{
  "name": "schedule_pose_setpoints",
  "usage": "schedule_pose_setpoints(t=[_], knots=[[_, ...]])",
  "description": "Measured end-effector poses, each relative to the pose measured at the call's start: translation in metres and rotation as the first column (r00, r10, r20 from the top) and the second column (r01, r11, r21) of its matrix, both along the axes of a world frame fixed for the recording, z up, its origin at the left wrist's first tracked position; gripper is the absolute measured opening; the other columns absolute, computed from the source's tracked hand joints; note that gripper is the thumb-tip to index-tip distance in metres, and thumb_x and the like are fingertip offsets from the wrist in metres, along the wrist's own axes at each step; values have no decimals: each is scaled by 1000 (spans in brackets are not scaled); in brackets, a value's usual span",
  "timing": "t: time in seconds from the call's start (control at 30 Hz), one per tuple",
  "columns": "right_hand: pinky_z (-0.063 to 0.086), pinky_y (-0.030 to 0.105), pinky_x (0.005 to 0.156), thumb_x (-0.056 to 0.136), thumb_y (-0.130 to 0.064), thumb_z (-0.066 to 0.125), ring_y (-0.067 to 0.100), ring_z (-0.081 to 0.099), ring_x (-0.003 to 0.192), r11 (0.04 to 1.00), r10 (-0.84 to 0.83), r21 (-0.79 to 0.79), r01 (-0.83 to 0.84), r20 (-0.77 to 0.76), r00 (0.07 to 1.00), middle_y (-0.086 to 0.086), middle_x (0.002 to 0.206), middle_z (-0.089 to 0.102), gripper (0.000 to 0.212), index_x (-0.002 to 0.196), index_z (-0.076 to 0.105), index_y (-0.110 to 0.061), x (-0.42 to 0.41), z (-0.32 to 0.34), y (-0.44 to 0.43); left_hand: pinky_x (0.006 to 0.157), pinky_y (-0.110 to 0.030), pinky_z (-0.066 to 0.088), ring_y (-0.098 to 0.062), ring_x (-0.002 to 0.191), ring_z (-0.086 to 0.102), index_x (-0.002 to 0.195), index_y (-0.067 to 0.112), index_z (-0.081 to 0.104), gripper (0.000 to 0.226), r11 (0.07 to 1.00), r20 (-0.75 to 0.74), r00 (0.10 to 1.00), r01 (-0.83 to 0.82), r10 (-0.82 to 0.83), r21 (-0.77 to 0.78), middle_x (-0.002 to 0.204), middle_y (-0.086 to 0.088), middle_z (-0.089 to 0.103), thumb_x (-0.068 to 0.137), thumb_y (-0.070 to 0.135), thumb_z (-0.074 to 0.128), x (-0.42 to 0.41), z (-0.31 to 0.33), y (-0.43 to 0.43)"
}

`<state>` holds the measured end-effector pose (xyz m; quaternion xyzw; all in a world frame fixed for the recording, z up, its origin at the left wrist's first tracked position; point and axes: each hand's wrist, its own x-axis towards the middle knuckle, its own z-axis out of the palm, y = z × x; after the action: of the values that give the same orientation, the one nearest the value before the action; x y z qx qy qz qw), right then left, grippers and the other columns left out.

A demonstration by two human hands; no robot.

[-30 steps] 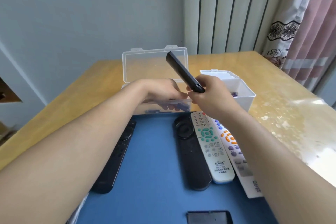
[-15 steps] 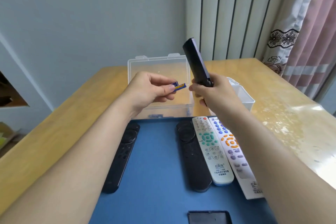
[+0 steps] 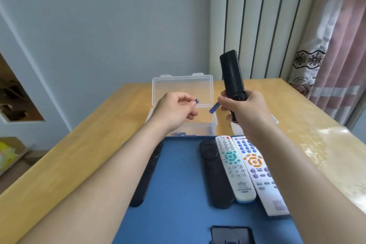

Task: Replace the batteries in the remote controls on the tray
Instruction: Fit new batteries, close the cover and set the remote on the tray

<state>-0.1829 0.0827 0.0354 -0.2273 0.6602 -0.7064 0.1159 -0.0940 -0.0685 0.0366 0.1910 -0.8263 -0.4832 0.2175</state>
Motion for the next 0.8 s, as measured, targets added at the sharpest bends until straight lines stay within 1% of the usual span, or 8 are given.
schedule_pose_setpoints(t=[0.1,0.13,0.23,0.33,0.47,0.57,0.7,0.8], knots=[[54,21,52,90,-4,65,15,67,72,997,-23,67,23,1,1000,7,85,63,11,89,60,-14,-10,-4,5,81,-26,49,-16,91,64,85,24,72,9,958,323,946,71,24,-279,92,2,73,85,16,67,-26,-3,-17],[57,22,54,91,-3,62,17,68,73,996,-17,82,15,18,1000,10,87,63,10,92,58,-13,-11,-7,5,83,-24,47,-17,95,62,88,23,74,10,939,408,912,109,36,-327,96,2,72,84,16,67,-32,-4,-19],[59,24,56,93,-4,60,24,72,75,987,-16,160,16,0,1000,14,91,64,10,100,56,-11,-12,-17,0,82,-24,43,-18,98,59,93,19,76,13,908,548,836,211,24,-361,99,1,69,85,14,66,-50,-7,-21],[57,22,53,93,-5,59,19,71,65,979,-2,203,12,-52,999,10,80,63,9,100,56,-10,-16,-21,-1,87,-29,47,-19,102,58,96,21,76,20,862,659,752,343,-14,-373,106,2,68,88,11,61,-63,-8,-21],[58,26,55,92,-4,61,20,70,63,978,-7,207,17,-47,999,9,73,61,10,88,56,-12,-18,-25,-1,95,-33,50,-18,104,60,112,22,72,26,819,687,721,446,-90,-362,114,2,68,86,21,68,-76,-7,-13],[60,28,55,92,-3,62,24,70,65,983,-1,182,1,-1,1000,11,75,61,14,84,55,-13,-16,-27,-2,88,-39,55,-17,92,63,99,25,75,35,773,714,692,509,-105,-379,98,6,70,68,42,81,-83,-5,-7],[59,25,54,91,-8,66,23,71,65,985,22,171,-29,46,999,11,79,64,8,88,58,-10,-15,-28,-4,80,-38,57,-19,82,63,88,20,73,30,708,715,697,533,-57,-463,86,1,68,67,39,83,-87,-6,-3],[58,25,54,91,-8,66,27,73,72,987,33,155,-48,99,995,13,85,65,6,91,60,-9,-14,-26,-2,76,-37,56,-21,83,64,90,18,73,27,697,670,741,504,-46,-510,86,-1,70,71,36,80,-84,-4,-4]])
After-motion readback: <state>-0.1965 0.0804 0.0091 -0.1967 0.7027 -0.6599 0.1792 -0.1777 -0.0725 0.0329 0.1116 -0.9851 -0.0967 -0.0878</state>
